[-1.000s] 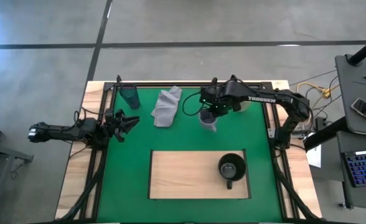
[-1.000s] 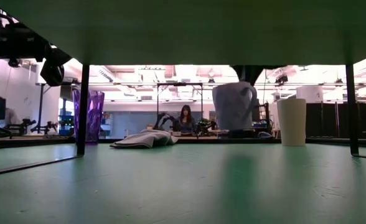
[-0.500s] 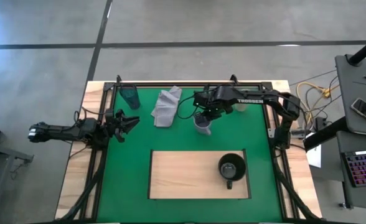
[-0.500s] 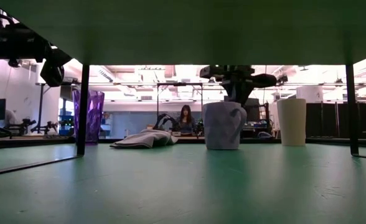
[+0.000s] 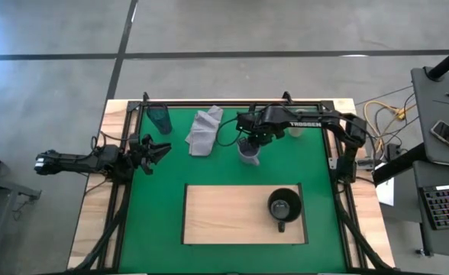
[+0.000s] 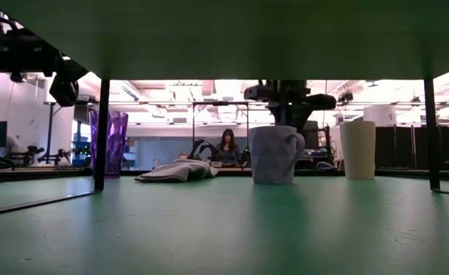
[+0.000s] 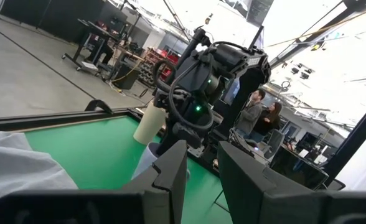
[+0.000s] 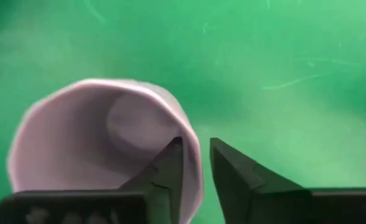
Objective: Stack small to large cups/mugs on shelf
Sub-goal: Put the violet mug on the shelf
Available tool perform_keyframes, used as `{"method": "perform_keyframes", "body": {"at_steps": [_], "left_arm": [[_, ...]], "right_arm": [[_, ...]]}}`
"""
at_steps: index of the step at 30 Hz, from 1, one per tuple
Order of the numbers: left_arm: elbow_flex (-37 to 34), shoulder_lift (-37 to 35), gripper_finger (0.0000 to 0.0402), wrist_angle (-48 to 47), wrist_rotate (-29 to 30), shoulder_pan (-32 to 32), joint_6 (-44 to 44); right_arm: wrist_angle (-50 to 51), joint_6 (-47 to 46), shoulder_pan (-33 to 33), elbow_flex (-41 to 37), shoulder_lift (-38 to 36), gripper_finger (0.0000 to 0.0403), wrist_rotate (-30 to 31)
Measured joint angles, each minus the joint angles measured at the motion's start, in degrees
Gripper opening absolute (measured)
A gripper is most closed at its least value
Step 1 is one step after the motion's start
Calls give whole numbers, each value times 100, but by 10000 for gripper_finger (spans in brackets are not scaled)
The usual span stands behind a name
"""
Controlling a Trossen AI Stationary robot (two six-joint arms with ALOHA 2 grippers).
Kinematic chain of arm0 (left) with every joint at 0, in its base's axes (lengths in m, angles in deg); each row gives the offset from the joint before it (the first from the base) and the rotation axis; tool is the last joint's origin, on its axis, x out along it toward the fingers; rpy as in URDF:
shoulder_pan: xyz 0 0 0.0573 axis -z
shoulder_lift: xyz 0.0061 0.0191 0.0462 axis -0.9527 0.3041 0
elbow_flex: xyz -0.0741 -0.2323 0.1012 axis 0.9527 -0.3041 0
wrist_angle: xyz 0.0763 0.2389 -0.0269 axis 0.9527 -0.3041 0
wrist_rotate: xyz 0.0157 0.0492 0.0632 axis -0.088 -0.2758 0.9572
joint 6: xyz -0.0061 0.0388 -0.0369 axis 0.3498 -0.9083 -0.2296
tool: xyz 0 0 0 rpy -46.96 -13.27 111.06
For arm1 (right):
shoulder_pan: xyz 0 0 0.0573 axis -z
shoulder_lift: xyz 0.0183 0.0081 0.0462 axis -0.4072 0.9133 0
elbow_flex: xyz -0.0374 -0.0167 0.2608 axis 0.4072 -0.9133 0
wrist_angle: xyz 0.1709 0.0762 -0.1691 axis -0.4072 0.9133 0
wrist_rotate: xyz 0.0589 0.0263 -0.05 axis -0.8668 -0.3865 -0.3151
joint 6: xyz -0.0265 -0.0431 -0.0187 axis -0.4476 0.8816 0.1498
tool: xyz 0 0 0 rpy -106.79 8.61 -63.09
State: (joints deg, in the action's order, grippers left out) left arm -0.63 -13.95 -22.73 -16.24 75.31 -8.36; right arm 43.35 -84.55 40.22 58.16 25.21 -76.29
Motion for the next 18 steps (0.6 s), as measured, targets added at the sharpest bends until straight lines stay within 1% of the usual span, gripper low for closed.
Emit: {"method": "perform_keyframes", "body": {"at_steps": [4,8,12,17,18], "left_arm": [[0,0,77,0,0,1,0],[0,0,77,2,2,0,0],[0,0,77,2,0,0,0],[0,0,77,2,4,1,0],[0,0,77,2,10,0,0]], "right_arm": [[-29,20,0,-49,-4,103,26],[-43,18,0,-187,-6,99,46],[-110,16,-4,-282,-6,75,38],[-170,109,1,-222,-6,21,-57],[-163,120,1,-209,-6,19,-97]]}}
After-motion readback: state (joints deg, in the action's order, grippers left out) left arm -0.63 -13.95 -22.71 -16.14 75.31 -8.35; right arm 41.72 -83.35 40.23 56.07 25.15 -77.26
